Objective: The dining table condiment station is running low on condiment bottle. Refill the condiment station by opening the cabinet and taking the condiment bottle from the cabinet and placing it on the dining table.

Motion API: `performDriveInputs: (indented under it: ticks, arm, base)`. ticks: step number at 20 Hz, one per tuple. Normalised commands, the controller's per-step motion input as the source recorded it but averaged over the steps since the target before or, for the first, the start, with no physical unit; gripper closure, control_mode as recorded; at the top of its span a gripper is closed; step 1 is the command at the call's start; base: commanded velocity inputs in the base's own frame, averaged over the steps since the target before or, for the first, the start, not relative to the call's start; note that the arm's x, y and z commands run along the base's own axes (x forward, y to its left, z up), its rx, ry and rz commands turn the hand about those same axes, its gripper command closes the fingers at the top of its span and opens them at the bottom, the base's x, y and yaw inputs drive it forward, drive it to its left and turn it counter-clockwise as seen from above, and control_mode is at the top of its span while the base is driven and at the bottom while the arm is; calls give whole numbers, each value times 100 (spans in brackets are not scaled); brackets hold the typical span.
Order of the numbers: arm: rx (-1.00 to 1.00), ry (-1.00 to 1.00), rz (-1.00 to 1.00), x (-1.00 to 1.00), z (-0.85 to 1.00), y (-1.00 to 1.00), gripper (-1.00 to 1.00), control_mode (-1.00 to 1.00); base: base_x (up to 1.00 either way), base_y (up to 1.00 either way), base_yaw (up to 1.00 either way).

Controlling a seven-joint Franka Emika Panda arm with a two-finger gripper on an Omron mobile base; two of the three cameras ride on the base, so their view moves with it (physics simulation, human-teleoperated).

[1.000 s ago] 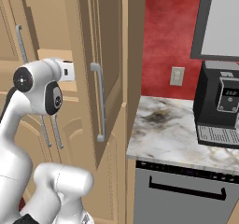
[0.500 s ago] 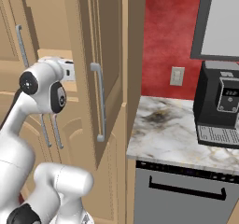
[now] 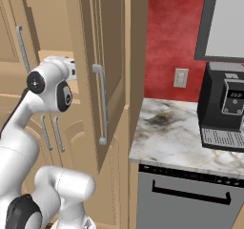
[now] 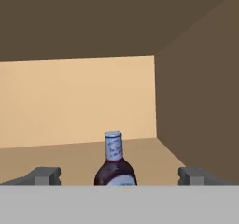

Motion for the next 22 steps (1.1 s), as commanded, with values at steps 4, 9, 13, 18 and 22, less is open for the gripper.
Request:
performDriveInputs:
  ticks: [4,9,13,18,22]
  arm:
    - [0,4,0,28,-4,2,-100,-100]
    - [0,8,0,29,-18,7,-100,-100]
    - [0,6,0,24,-14,4,-100,-100]
    - [0,0,1,10,0,0,-100,-100]
    - [0,0,2,17,0,0,-100,-100]
  base:
    - [0,0,0]
    - [0,0,0]
    - [0,0,0]
    - [0,0,0]
    - [0,0,0]
